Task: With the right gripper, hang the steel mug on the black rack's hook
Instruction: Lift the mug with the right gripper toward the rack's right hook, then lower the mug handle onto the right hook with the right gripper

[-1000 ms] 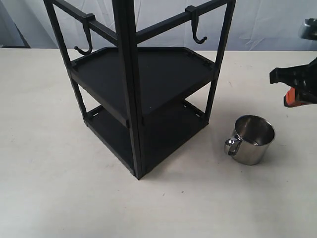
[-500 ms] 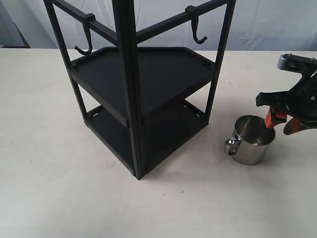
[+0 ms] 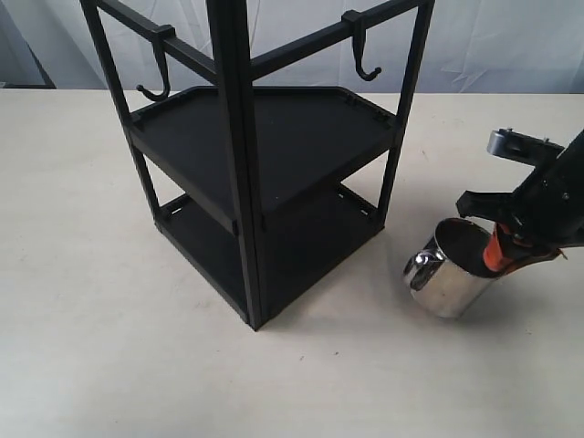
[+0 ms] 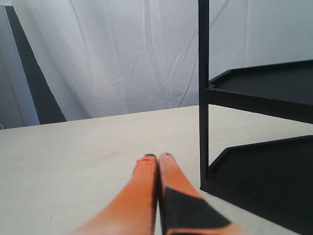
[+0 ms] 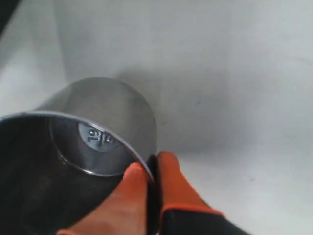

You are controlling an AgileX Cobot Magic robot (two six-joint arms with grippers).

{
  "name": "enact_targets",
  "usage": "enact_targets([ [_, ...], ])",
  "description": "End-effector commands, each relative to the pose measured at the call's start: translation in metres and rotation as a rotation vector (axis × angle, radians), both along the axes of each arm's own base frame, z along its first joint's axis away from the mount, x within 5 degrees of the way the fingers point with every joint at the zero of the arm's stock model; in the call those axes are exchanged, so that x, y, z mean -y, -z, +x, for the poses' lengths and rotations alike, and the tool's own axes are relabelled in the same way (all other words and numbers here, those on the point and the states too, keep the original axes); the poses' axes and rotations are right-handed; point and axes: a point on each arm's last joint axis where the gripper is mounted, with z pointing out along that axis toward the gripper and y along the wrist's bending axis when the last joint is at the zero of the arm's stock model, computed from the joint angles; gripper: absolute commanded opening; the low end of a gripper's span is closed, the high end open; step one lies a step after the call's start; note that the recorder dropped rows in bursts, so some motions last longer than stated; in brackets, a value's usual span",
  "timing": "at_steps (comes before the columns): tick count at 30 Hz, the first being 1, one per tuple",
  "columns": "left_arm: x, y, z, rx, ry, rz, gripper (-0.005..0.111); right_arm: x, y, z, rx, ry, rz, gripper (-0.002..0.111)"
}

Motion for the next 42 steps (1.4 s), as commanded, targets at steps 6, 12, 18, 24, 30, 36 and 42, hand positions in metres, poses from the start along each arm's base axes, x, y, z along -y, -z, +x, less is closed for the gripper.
enact_targets([
  [6,0.0,-0.001,0.0,0.01,0.004,0.002,0.002,-0.017,-0.041,-0.015,0.049,-0.162,0.328,-0.001],
  [12,0.0,-0.001,0.0,0.01,0.004,0.002,0.002,-0.009,-0.056,-0.003,0.179,-0.043,0.512,-0.001],
  [18,0.0,-0.001,0.0,0.01,0.004,0.002,0.002,-0.007,-0.071,-0.004,0.203,0.044,0.555,-0.001],
  [24,0.0,-0.001,0.0,0.01,0.004,0.002,0.002,-0.012,-0.095,-0.009,0.27,0.102,0.634,-0.001],
  [30,0.0,-0.001,0.0,0.01,0.004,0.002,0.002,-0.015,-0.103,-0.005,0.273,0.176,0.72,-0.001],
  [36,0.0,-0.001,0.0,0.01,0.004,0.002,0.002,-0.015,-0.096,0.005,0.236,0.249,0.783,-0.001],
  [42,0.0,-0.001,0.0,0.01,0.004,0.002,0.002,-0.014,-0.08,0.012,0.183,0.275,0.787,-0.001],
])
